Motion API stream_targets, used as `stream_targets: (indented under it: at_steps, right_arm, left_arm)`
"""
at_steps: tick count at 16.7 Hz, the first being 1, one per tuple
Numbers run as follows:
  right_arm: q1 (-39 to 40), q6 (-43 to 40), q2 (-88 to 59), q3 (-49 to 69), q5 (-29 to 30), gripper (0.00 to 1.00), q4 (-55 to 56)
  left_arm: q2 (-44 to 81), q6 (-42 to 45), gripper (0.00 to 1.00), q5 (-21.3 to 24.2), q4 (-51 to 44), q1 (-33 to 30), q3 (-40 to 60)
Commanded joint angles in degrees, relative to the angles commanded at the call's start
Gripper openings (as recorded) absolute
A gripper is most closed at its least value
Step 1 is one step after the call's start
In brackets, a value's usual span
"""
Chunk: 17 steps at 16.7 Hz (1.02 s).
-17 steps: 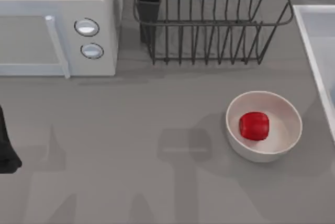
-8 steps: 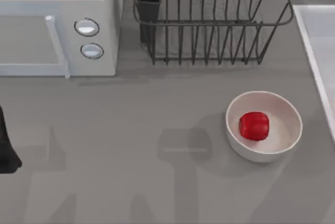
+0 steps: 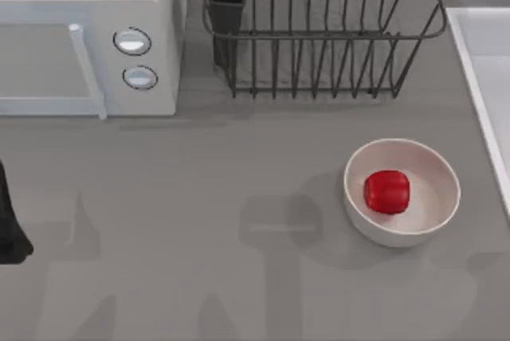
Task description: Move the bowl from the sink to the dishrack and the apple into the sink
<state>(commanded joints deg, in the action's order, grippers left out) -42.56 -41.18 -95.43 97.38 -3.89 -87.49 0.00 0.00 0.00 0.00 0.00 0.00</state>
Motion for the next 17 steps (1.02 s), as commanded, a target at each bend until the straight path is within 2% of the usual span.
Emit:
stream_targets:
  at_steps: [4,11,14,17]
  right_arm:
    - [-2.78,-3.52,7.76,-3.86,-0.27,0.00,-4.10]
    - [-2.05,-3.13,8.01,-3.63,0.14,0.00,-3.58]
    - [3.27,0.62,8.00,-2.09,3.56,0.00,1.71]
    - [13.64,7.21,7.13,-0.59,9.42,0.00,11.61]
  left_arm:
    - [0.00,0.00,1.00,0.00,0.00,0.00,0.00]
    - [0.00,0.00,1.00,0.00,0.00,0.00,0.00]
    - [0.00,0.00,1.00,0.00,0.00,0.00,0.00]
    - [0.00,0.00,1.00,0.00,0.00,0.00,0.00]
